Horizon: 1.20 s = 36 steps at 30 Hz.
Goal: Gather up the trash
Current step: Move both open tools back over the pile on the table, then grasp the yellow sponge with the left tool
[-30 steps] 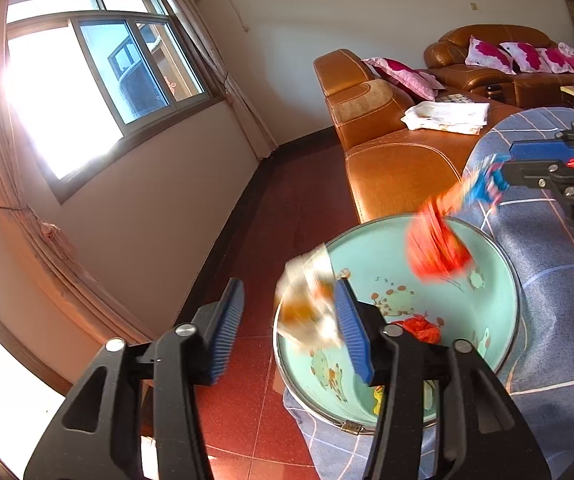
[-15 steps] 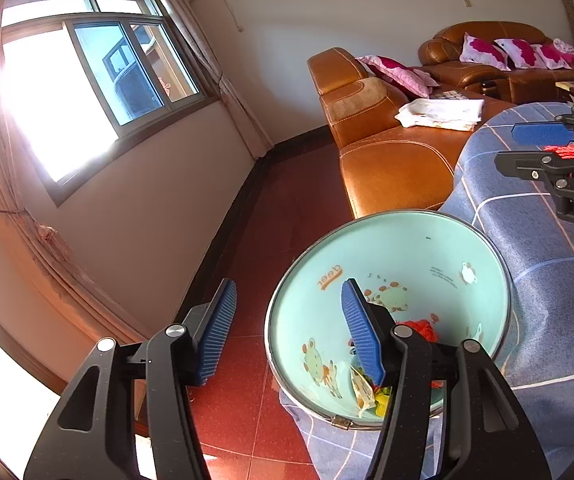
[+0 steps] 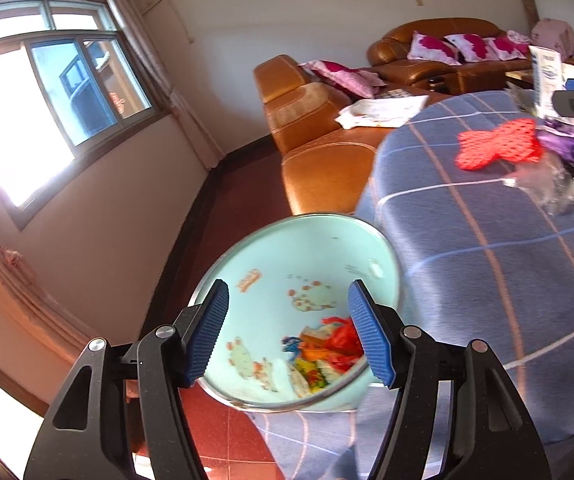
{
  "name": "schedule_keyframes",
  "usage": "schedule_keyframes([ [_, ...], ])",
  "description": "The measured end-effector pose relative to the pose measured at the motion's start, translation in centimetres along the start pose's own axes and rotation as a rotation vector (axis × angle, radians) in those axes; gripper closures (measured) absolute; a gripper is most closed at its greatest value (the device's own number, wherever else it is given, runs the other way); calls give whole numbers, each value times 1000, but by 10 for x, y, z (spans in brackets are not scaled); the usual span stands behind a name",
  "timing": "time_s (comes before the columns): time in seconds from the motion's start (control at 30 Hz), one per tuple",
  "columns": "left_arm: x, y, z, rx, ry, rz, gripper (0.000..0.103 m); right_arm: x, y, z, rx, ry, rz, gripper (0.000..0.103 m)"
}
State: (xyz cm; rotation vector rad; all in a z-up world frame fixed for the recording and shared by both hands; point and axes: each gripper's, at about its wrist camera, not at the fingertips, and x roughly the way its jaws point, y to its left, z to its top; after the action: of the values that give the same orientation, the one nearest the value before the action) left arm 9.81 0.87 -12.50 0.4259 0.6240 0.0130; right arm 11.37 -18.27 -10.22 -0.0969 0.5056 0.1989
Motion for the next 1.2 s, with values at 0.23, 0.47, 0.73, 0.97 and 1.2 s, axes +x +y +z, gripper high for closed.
schedule_keyframes([
  [0.23,-14,-51,9,52,-31,-118,41,-56,-74,-56,121,47,-175,47],
  [0.47,-35,-100,19,117,-84,-216,41,-98,-111,-105,193,72,-283,46],
  [0.73,-47,-140,35,135,-96,-303,41,-133,-147,-142,273,92,-384,45],
  [0.97,-52,-174,36,189,-76,-361,41,-149,-175,-162,337,90,-433,38],
  [1.2,-44,-185,38,195,-36,-381,42,-150,-183,-167,376,73,-425,37],
])
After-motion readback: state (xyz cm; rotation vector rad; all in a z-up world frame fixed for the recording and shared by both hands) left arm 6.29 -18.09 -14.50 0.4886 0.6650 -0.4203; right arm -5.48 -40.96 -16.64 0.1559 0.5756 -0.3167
